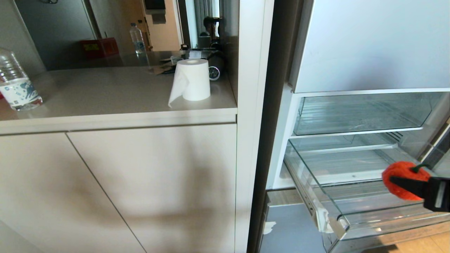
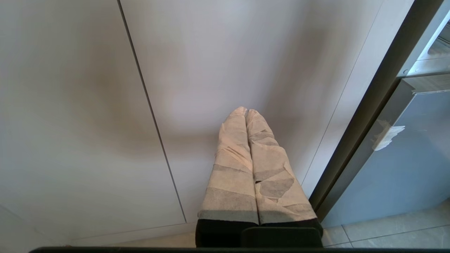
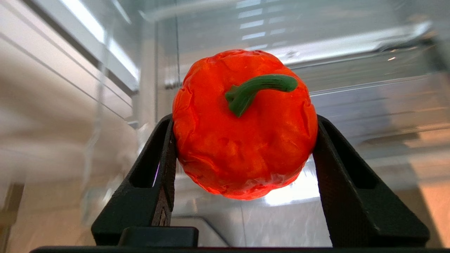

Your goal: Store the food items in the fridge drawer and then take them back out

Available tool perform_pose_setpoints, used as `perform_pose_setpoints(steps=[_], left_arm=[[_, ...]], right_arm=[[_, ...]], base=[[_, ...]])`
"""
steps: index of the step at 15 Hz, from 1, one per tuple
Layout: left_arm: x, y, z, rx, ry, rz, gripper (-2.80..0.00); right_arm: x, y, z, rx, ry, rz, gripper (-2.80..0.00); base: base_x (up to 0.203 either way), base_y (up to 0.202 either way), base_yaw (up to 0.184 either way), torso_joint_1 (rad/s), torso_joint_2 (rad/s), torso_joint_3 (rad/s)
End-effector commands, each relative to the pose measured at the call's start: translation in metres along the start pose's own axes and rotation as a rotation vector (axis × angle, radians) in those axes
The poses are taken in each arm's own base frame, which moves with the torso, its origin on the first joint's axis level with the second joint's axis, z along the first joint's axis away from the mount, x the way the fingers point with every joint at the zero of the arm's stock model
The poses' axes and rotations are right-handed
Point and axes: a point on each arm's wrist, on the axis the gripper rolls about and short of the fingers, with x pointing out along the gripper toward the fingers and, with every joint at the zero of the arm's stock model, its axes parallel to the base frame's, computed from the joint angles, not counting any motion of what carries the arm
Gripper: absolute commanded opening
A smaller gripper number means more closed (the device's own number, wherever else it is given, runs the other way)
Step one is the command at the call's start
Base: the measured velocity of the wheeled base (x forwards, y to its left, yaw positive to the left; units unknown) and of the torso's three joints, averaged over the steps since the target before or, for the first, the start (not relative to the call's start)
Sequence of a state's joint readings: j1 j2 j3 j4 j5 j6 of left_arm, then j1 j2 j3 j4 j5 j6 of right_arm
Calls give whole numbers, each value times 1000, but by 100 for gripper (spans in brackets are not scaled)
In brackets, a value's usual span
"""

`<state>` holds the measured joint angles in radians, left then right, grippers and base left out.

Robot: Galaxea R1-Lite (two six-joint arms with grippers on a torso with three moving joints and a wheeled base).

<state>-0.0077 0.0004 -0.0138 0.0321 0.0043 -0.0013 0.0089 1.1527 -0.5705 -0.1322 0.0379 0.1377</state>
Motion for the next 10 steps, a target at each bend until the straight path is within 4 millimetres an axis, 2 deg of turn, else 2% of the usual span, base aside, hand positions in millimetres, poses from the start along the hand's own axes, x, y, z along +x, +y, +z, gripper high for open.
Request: perform_pose_setpoints(steps=[1, 3, 6, 8, 10], left_arm=[[0, 0, 0, 0, 0, 0, -280], [0, 0, 0, 0, 0, 0, -280], [0, 0, 0, 0, -1, 0, -280], [0, 0, 0, 0, 0, 0, -280], [0, 0, 0, 0, 0, 0, -280]], right_arm=[[65, -3, -7, 10, 157, -19, -280], [107, -5, -8, 7, 133, -14, -280], [148, -5, -8, 5, 126, -7, -280], [168, -6, -9, 2, 120, -5, -280], [180, 1, -15, -12, 128, 14, -280]], base=[[0, 0, 0, 0, 0, 0], [0, 0, 0, 0, 0, 0], [0, 0, 0, 0, 0, 0], [0, 0, 0, 0, 0, 0], [0, 0, 0, 0, 0, 0]])
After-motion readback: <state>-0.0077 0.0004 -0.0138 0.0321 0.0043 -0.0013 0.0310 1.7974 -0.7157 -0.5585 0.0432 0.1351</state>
